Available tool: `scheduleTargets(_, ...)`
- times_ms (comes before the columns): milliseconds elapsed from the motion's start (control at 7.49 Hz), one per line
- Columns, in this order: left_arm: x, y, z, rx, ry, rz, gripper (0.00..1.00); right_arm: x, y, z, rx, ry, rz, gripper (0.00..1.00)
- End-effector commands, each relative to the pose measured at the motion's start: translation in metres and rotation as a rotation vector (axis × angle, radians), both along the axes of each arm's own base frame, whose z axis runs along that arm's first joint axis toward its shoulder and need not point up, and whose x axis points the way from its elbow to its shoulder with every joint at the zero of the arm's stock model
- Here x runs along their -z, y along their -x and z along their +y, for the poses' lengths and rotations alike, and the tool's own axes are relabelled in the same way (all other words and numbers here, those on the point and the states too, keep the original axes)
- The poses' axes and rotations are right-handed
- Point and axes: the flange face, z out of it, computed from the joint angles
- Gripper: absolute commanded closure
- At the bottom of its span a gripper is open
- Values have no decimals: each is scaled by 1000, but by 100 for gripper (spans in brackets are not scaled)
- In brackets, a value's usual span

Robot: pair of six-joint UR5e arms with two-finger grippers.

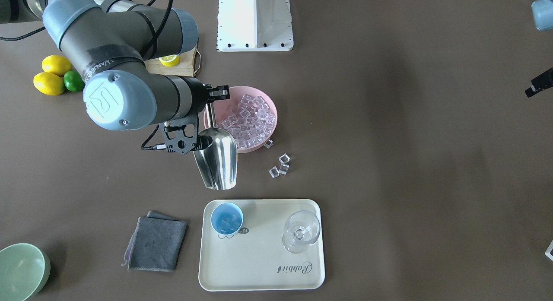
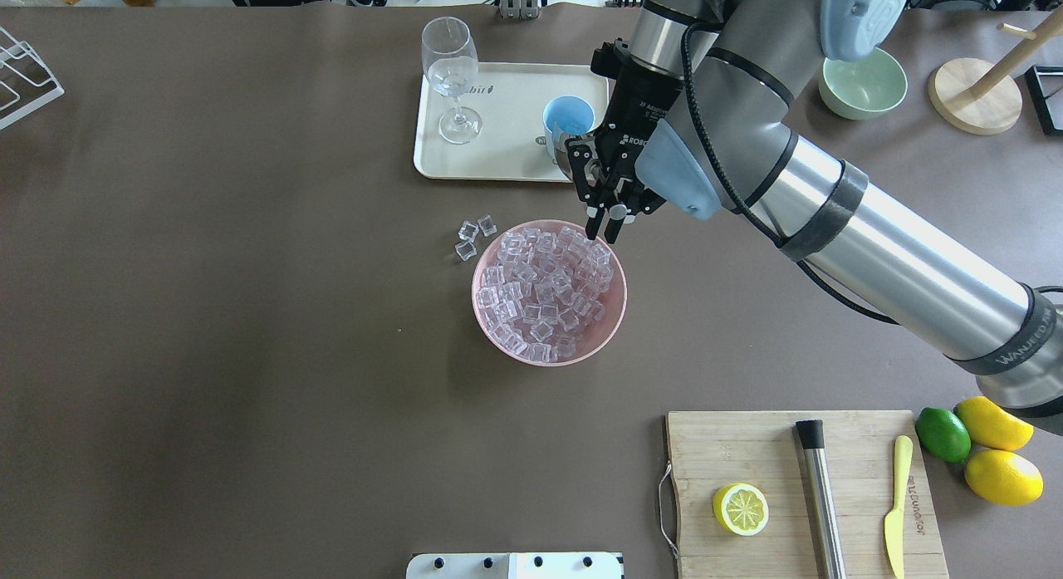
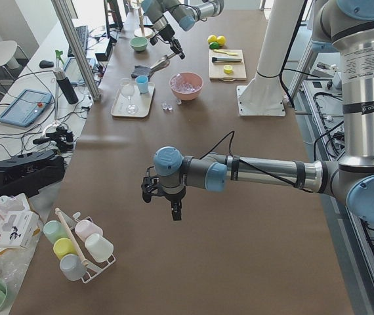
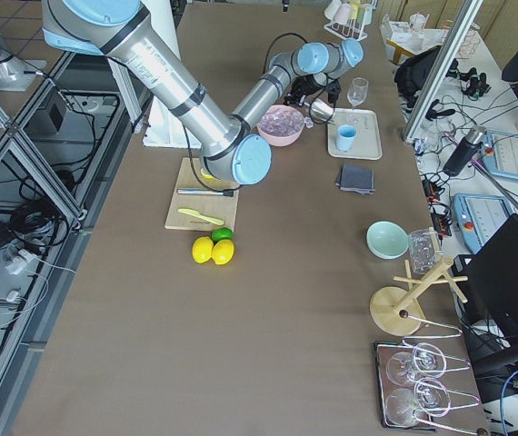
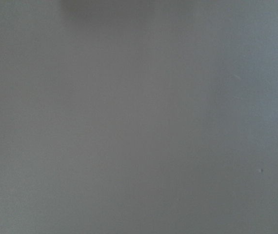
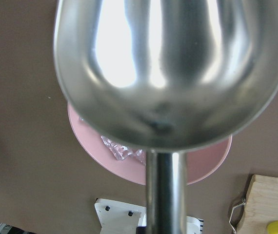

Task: Put ice in cup with scoop
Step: 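Carry the empty scoop back toward its spot beside the bowl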

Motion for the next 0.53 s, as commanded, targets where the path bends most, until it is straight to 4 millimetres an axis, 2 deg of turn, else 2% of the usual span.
scheduleTargets(0, 18, 9, -5, 15, 19, -3, 2, -17, -51, 54, -55, -123, 55, 100)
scheduleTargets(267, 3, 27, 1, -47, -56, -4, 2, -38, -84, 88, -91, -223, 113, 100)
scheduleTargets(401, -9, 46, 5, -32, -61, -5, 2, -53, -93, 101, -96, -251, 141, 100)
